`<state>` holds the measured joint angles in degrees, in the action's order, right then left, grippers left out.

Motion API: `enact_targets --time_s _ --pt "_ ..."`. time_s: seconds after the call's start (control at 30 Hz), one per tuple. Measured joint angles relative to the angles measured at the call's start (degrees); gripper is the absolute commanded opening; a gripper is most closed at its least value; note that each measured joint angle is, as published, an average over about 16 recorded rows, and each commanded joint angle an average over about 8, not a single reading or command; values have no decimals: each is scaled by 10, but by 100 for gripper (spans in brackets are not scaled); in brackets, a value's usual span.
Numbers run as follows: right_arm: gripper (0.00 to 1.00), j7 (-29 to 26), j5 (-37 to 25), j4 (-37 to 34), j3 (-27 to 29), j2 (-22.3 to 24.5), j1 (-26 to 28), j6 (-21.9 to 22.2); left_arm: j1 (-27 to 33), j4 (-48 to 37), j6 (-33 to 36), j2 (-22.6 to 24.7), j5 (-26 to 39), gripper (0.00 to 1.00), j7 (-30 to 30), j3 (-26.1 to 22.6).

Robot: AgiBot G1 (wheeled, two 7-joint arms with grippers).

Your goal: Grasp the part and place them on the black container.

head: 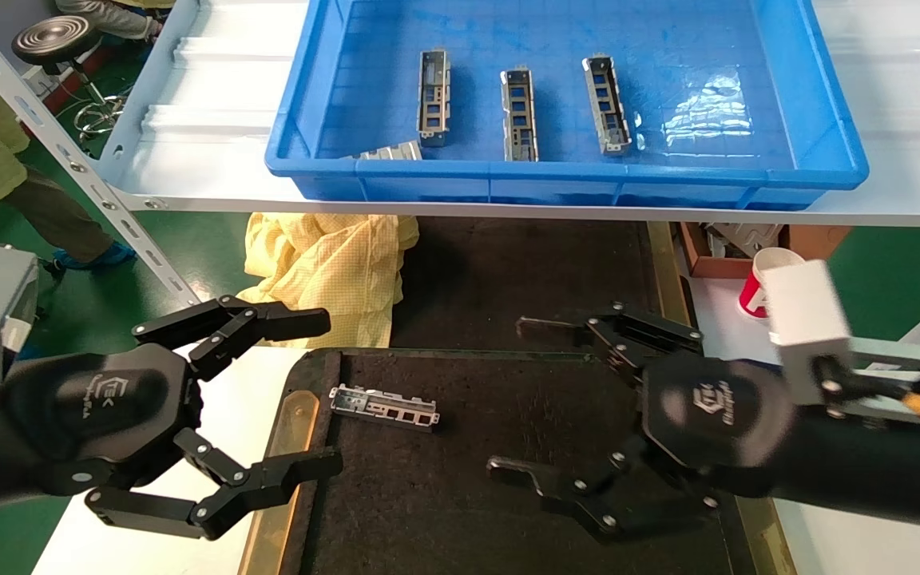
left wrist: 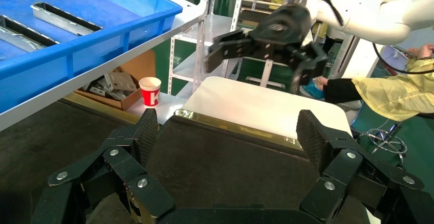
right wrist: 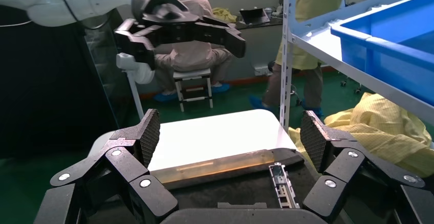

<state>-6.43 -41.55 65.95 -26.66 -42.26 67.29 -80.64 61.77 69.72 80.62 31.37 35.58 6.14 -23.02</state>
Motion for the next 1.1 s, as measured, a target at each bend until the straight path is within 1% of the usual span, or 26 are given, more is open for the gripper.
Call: enact_targets --time_s 0.27,0.47,0.67,1.1 --pt "100 -30 -2 55 76 52 -41 -36 0 0 0 0 0 100 0 0" --pt "100 -43 -3 79 111 75 -60 -53 0 0 0 0 0 100 0 0" --pt "100 -47 -3 86 121 82 -65 -58 0 0 0 0 0 100 0 0" --pt "100 -44 -3 79 111 75 -60 -53 0 0 0 0 0 100 0 0"
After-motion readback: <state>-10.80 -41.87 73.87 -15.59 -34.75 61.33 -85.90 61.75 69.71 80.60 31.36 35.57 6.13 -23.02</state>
